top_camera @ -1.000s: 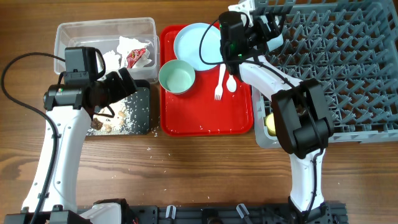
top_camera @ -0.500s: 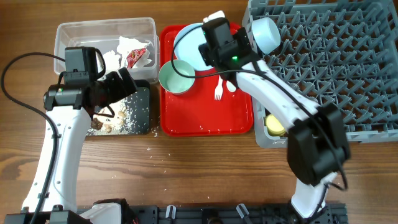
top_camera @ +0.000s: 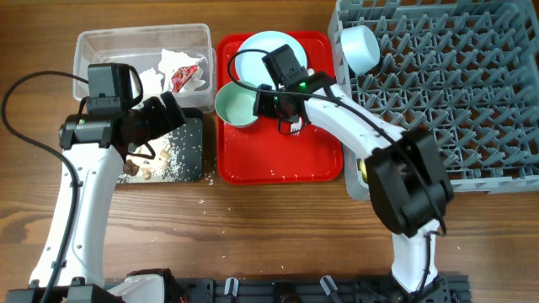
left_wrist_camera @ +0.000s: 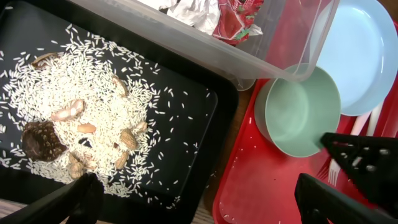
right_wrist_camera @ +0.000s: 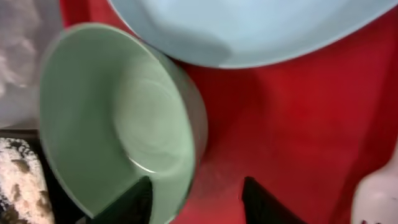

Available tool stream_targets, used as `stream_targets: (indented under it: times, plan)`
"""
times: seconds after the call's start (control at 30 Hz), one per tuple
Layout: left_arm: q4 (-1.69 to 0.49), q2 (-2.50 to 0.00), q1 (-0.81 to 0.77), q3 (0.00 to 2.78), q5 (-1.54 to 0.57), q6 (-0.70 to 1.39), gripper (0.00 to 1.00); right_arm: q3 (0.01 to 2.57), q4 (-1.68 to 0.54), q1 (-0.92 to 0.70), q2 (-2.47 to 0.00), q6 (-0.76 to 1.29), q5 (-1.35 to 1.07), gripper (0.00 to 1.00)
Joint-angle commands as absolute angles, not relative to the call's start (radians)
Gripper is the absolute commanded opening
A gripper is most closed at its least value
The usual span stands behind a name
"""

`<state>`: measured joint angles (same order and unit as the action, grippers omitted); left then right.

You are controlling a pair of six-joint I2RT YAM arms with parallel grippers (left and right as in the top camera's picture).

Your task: Sort waste into correct bins and load items into the dishwasher rack

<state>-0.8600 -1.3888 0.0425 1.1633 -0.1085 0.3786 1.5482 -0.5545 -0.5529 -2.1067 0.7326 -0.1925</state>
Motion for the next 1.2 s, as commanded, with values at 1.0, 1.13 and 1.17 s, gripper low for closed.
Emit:
stream_targets:
  times: [1.0, 1.13, 1.17]
  plan:
    - [-0.857, -1.386, 0.048, 1.176, -0.099, 0.370, 1.00, 1.494, -1.219, -0.395, -1.574, 0.632, 1.050, 0.04]
    - [-0.857, -1.386, 0.048, 1.176, -0.099, 0.370, 1.00, 1.490, -1.212, -0.336, -1.693, 0.504, 1.142, 0.04]
    - [-0.857, -1.386, 0.048, 1.176, -0.099, 0.370, 1.00, 1.490, -1.201, -0.334, -1.712, 0.472, 1.165, 0.04]
